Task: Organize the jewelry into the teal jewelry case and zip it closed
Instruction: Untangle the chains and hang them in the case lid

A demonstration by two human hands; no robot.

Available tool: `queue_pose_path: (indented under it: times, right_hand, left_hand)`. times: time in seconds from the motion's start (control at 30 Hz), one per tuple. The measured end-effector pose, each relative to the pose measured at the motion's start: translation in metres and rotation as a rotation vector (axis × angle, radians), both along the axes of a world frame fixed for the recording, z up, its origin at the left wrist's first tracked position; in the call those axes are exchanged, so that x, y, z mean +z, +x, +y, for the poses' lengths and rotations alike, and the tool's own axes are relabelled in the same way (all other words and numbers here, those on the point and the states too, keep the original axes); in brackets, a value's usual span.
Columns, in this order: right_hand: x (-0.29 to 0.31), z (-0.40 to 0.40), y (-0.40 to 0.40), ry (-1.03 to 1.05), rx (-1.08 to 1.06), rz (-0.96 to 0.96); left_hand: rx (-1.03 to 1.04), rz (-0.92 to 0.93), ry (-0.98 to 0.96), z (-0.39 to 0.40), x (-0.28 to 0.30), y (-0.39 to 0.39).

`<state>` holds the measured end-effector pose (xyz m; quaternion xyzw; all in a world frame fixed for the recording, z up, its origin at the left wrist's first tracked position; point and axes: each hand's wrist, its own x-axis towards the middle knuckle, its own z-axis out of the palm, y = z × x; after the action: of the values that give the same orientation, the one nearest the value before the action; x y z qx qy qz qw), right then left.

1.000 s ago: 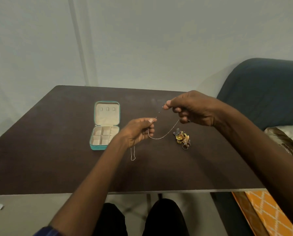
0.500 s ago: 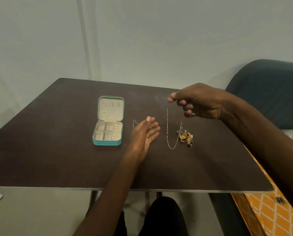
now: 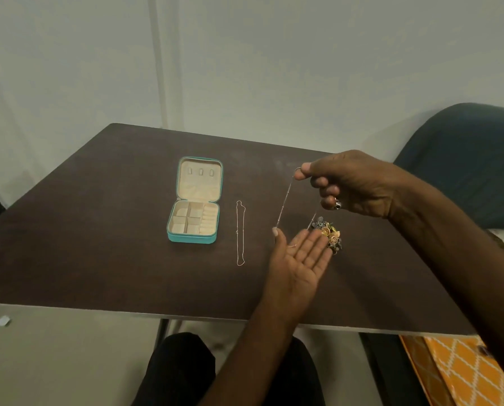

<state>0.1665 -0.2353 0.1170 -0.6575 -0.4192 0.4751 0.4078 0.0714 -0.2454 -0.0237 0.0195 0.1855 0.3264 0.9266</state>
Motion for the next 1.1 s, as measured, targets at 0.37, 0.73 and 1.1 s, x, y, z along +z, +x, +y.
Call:
queue_pose_path:
  times: [0.37, 0.73, 1.1]
  right_hand:
    - [-0.028, -0.012, 0.009, -0.032, -0.105, 0.15]
    - [-0.077, -0.022, 0.023, -0.063, -0.196, 0.24]
    - [-0.111, -0.029, 0.011, 0.079, -0.315, 0.549]
  left_hand:
    - [0.22, -0.092, -0.062, 0.024, -0.001, -0.014]
    - [0.165, -0.006, 0.111, 0.065, 0.023, -0.033]
    - [-0.013, 0.248, 0.222, 0.112, 0.052, -0.04]
